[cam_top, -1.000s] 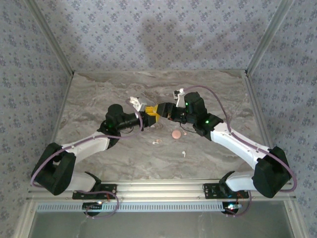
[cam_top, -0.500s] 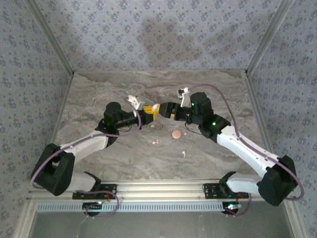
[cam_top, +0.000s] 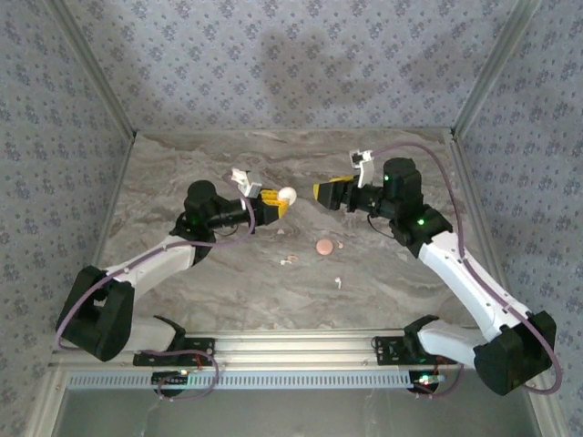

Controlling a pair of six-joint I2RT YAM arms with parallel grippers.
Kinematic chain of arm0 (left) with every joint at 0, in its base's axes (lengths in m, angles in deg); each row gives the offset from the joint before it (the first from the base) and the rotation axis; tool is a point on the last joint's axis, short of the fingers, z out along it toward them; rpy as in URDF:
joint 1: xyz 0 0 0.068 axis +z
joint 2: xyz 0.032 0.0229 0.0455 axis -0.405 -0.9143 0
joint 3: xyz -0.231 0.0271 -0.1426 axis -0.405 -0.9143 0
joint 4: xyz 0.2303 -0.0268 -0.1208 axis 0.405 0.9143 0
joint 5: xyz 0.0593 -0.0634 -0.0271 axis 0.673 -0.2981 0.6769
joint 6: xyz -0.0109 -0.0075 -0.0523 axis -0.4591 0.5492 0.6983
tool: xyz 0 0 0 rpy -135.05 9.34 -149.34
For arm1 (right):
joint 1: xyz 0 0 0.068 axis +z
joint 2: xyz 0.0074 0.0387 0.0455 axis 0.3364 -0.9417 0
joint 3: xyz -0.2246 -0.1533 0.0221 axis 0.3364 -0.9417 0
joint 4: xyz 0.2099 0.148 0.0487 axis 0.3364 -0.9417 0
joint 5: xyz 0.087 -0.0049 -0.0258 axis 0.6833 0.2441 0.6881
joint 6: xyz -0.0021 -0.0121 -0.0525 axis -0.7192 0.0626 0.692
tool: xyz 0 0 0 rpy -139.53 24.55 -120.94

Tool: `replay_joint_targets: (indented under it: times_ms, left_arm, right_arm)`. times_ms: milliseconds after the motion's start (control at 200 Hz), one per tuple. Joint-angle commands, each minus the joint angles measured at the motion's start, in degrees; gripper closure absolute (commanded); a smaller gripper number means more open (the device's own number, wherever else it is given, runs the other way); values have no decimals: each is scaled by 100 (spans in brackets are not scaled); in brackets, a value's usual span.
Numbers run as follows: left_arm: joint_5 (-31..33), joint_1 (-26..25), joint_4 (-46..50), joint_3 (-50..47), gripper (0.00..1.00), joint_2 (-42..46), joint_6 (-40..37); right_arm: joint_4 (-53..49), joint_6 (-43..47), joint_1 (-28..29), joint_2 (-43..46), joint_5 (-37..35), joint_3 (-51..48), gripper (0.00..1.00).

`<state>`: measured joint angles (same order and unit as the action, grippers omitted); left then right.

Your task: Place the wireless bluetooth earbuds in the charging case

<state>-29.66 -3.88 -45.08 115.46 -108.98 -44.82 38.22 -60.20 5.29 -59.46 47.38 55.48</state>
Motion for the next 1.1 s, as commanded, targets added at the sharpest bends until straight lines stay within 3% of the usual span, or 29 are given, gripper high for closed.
replay_joint_targets:
  times_ms: [0,120,250,435,535,830,1094]
  left_arm:
    - [-394,34,-123,218,83,2,26]
    - [-584,93,-227,257,83,-33,103]
    - [-801,138,-301,337,83,-94,216]
    - [-998,143,-306,436,82,-85,272]
    - [-1052,136,-240,453,82,-42,208]
    - [-1224,81,-301,490,82,-42,210]
    - [-1360,-48,-309,550,82,-68,218]
  right_arm:
    - [-260,1029,-60,123,528,221,29]
    - [-243,1826,-60,115,833,238,29]
    - [-485,3157,-69,106,1215,333,37]
    - [-1784,4502,-173,-264,1850,1017,41]
    - [-2321,4772,-236,-560,2346,1506,44]
    - [-3215,5784,-185,-1172,2653,2075,47]
    - [-3363,5905,-84,-1663,2954,2464,46]
